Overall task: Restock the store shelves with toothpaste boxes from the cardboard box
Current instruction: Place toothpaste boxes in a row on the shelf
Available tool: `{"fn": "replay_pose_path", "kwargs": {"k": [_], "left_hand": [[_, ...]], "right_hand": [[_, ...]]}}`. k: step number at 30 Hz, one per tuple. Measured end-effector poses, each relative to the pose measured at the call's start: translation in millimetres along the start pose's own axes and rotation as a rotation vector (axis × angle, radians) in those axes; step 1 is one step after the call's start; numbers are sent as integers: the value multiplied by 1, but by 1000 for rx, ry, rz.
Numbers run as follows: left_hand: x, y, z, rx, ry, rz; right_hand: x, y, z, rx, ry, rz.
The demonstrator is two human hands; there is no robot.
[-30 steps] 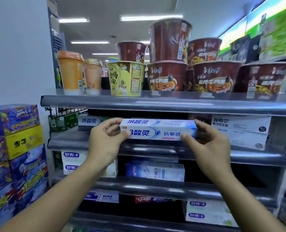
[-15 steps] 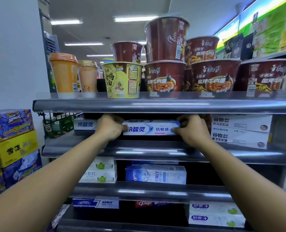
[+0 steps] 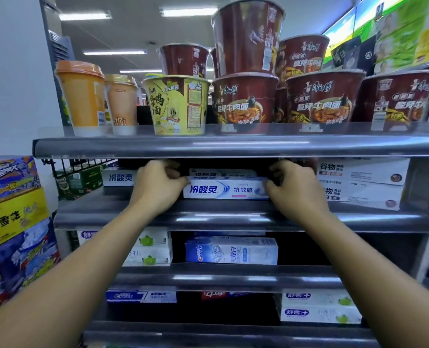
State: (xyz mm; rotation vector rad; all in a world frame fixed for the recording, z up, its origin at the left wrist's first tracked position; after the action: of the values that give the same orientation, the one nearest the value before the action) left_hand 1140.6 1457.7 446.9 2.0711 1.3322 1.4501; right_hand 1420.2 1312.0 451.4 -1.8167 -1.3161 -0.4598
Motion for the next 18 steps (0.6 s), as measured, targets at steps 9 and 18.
{"fn": "replay_pose_path", "kwargs": {"k": [9, 18], "left_hand": [[-206, -45, 11, -279, 22, 395], [-498, -355, 203, 24, -766, -561]], "right_hand": [[-182, 16, 1, 394, 168, -222], [-465, 190, 242, 439, -598, 500]]}}
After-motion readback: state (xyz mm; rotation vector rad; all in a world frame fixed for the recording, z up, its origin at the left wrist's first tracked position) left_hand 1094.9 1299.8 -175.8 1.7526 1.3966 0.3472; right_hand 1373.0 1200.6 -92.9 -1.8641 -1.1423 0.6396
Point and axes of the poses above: each hand's wrist, its own x-axis towards the middle knuckle, its own z-axis out of the palm, y = z × x, the point moved 10 cm from there along x, towards the middle knuckle, and after that the axes turned 2 degrees about y, right-handed, at the moved point
